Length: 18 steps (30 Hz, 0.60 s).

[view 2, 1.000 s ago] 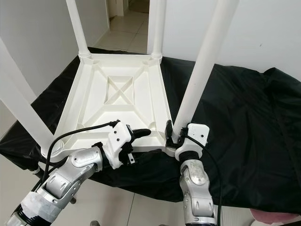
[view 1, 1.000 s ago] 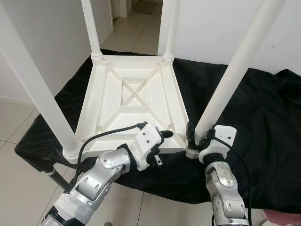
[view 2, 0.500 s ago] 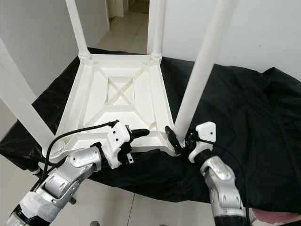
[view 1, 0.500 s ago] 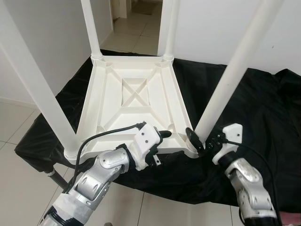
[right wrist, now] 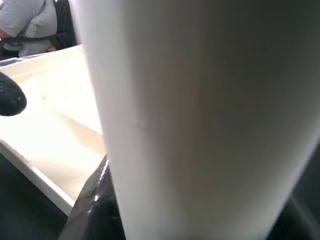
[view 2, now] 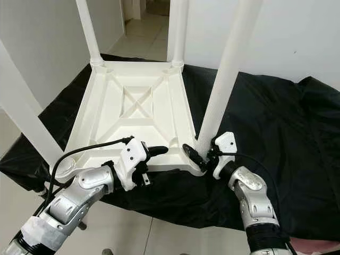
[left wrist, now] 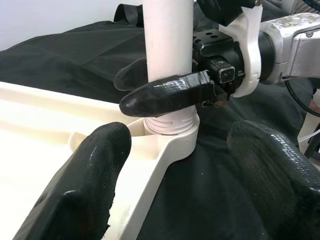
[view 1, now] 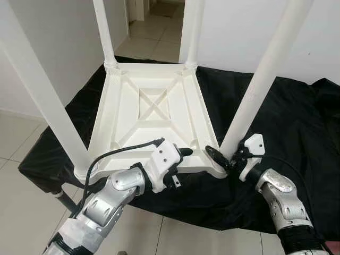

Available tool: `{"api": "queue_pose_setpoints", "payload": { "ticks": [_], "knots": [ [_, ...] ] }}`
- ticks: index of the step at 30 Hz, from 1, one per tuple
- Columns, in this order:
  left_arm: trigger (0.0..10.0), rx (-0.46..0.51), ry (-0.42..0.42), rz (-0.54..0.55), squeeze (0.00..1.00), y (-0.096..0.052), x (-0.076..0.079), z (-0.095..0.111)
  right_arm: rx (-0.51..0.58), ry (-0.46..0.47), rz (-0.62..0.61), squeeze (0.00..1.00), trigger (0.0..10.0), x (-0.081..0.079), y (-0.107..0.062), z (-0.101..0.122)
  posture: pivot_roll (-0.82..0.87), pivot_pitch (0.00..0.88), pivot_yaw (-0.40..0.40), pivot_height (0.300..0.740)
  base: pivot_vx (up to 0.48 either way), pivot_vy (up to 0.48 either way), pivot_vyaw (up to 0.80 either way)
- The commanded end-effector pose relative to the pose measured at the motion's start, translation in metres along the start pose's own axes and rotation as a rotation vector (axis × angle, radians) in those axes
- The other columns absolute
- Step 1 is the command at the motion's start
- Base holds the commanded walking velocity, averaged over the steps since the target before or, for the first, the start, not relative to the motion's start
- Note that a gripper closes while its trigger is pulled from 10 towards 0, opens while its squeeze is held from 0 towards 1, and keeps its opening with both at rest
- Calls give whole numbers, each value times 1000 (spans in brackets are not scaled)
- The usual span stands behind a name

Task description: Building children table

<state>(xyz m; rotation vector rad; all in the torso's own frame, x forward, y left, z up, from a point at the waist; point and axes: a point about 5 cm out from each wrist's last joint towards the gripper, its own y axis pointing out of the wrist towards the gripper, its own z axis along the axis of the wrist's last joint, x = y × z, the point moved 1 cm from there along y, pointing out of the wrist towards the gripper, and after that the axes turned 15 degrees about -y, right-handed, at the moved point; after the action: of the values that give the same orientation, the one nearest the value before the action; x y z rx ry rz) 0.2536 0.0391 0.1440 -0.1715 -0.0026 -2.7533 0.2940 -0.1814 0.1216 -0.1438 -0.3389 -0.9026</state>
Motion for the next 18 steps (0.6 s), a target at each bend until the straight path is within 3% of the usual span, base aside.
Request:
{"api": "queue_pose_setpoints", "payload": {
  "ticks": [1,4,5,7,8,18],
  "knots": [
    [10000,-35,10,-76,0,0,6,-5,-11,17,2,0,0,1,-3,-4,-68,0,-30,740,0,0,0],
    [10000,-35,9,-76,0,0,7,-5,-10,29,-9,0,0,1,-4,-5,-70,0,-30,740,0,0,0],
    [10000,-34,9,-76,0,0,7,-5,-5,32,-18,0,6039,0,-4,-4,-70,0,-30,740,0,0,0],
    [10000,-34,9,-76,0,0,7,-5,-2,34,-24,0,6039,-1,-5,-4,-72,0,-29,740,0,0,0],
    [10000,-34,8,-77,0,-1,7,-5,6,39,-47,0,10000,-2,-5,-2,-74,0,-28,740,0,0,0],
    [10000,-36,5,-84,0,0,7,-5,-22,27,-205,0,10000,-4,-4,3,-86,0,-22,740,0,0,0]
  ]
}}
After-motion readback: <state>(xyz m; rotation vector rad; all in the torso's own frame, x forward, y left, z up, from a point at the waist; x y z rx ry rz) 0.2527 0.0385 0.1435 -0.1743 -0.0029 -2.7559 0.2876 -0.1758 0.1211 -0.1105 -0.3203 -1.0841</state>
